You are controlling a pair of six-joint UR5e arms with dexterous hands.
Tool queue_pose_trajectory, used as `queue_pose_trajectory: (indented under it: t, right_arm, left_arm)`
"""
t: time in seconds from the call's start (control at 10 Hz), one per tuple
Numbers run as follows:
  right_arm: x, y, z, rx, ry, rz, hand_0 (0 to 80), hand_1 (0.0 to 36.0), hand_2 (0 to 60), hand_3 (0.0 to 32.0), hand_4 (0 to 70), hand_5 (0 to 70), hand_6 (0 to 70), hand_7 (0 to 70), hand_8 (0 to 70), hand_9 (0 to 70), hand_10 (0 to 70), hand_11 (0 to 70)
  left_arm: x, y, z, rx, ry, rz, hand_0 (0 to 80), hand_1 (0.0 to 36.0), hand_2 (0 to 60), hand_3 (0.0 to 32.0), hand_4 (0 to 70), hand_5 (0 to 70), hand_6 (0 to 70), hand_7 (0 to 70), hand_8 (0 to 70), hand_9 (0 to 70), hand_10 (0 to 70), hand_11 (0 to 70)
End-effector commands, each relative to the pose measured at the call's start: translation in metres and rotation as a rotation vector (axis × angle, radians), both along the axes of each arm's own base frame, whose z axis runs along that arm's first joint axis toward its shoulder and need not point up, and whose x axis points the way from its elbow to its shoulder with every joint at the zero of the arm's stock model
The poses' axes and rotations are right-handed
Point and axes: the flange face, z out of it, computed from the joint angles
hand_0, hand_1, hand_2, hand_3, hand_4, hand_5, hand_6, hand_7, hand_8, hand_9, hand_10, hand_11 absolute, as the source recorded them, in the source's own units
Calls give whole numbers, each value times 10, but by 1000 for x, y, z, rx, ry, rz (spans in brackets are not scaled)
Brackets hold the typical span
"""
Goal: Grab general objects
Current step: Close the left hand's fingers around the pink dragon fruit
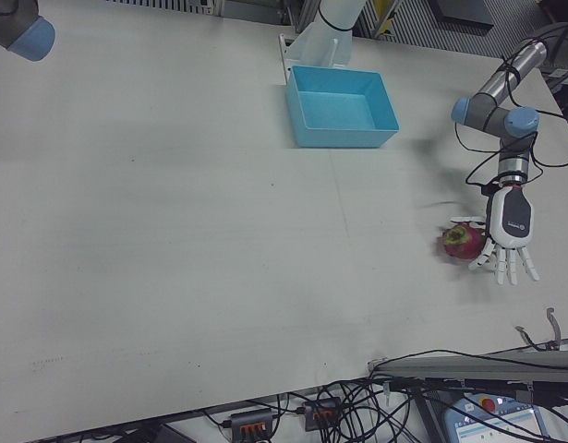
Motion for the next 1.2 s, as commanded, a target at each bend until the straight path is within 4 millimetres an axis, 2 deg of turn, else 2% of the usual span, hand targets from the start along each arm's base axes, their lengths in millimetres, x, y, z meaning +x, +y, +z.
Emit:
queue_pose_trajectory:
  t: [0.0, 0.3, 0.6, 0.7, 0.8, 0.9, 1.0, 1.1]
  right_arm:
    - [0, 0, 0, 0, 0, 0, 0, 0, 0, 0, 0, 0, 0, 0, 0, 0, 0, 0]
    - [0, 0, 0, 0, 0, 0, 0, 0, 0, 0, 0, 0, 0, 0, 0, 0, 0, 0]
    - [0, 0, -1, 1, 0, 0, 0, 0, 0, 0, 0, 0, 0, 0, 0, 0, 0, 0]
    - [0, 0, -1, 1, 0, -1, 0, 0, 0, 0, 0, 0, 0, 0, 0, 0, 0, 0]
    - [0, 0, -1, 1, 0, 0, 0, 0, 0, 0, 0, 0, 0, 0, 0, 0, 0, 0]
    - [0, 0, -1, 1, 0, 0, 0, 0, 0, 0, 0, 0, 0, 0, 0, 0, 0, 0]
    - [0, 0, -1, 1, 0, 0, 0, 0, 0, 0, 0, 0, 0, 0, 0, 0, 0, 0]
    - [0, 0, -1, 1, 0, 0, 0, 0, 0, 0, 0, 0, 0, 0, 0, 0, 0, 0]
  left_arm:
    - [0, 0, 1, 0, -4, 0, 476, 119, 92, 0, 142, 530, 44, 83, 128, 5, 0, 0]
    - [2, -2, 11, -2, -7, 0, 474, 113, 101, 0, 219, 694, 68, 117, 132, 12, 0, 0]
    - [-3, -1, -6, 4, 26, -1, 465, 95, 119, 0, 323, 700, 76, 140, 134, 17, 0, 0]
    - [-11, 5, -33, 28, 54, 1, 462, 132, 296, 0, 354, 700, 79, 146, 135, 19, 0, 0]
    - [-24, 14, -63, 41, 110, 6, 459, 176, 488, 0, 341, 700, 78, 145, 137, 20, 0, 0]
    - [-33, 24, -91, 44, 172, 21, 447, 207, 600, 0, 330, 700, 77, 147, 139, 24, 0, 0]
    - [-38, 31, -113, 67, 228, 59, 436, 219, 600, 0, 321, 700, 77, 149, 140, 26, 0, 0]
    - [-35, 38, -127, 80, 262, 149, 426, 223, 600, 0, 311, 700, 78, 154, 145, 33, 0, 0]
